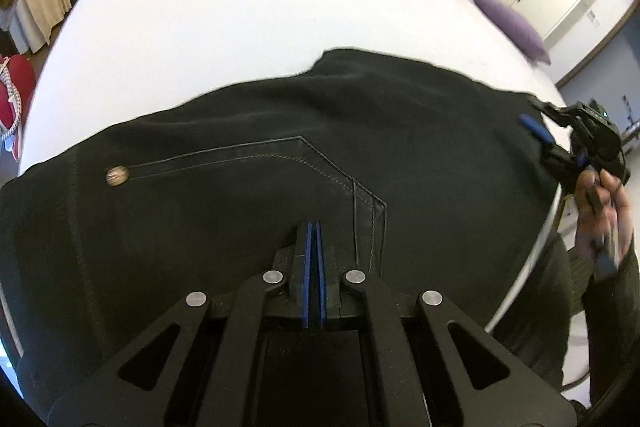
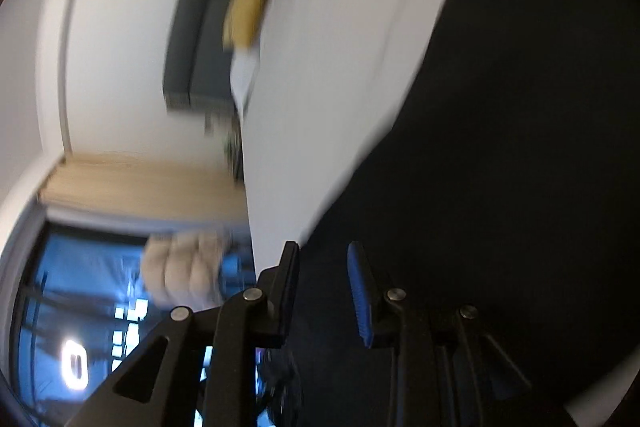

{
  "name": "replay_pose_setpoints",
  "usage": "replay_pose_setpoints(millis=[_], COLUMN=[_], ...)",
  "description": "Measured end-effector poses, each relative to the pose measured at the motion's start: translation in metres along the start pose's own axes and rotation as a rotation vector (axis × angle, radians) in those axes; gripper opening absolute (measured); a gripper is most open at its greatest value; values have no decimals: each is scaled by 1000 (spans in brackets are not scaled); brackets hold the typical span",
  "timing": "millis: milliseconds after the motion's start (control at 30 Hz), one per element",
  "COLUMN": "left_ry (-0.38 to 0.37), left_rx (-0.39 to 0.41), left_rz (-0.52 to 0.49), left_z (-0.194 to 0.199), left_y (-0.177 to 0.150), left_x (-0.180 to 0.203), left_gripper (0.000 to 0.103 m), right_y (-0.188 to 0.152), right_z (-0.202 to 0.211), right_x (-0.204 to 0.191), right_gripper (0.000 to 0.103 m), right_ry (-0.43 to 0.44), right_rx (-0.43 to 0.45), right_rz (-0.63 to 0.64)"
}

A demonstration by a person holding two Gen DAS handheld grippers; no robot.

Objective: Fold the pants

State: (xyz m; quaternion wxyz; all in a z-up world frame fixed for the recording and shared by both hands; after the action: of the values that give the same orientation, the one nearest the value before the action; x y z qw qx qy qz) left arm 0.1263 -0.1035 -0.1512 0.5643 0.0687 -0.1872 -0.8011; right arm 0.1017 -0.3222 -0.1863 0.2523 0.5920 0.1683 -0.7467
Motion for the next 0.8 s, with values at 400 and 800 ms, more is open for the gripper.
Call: replay_pose_setpoints(millis=[400, 800], left_ry=[-101, 18], left_rx=[-5, 21], left_rz=[90, 112], left_z=[-21, 11], left_y=[2, -4], left_x=[-23, -55], left_gripper=[1, 2], right_y=[107, 101], right_z=[100, 309], right_x=[70, 43], right_gripper=[1, 59], right_ry=[-118, -214], right_rx=[342, 627], right_rz=[-85, 30])
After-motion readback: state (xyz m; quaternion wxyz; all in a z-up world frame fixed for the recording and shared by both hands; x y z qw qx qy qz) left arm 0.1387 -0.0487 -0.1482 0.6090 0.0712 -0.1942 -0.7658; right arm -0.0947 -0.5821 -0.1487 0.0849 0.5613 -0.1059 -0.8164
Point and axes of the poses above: each gripper's, at about its wrist camera, not at the fingertips, and z roughly against the way its jaws point, x to its right, y to its top, the point moved 7 cm from there along -z, roughly the way its jaws point, and after that the axes turned 12 degrees about y, right-handed, at the moved point
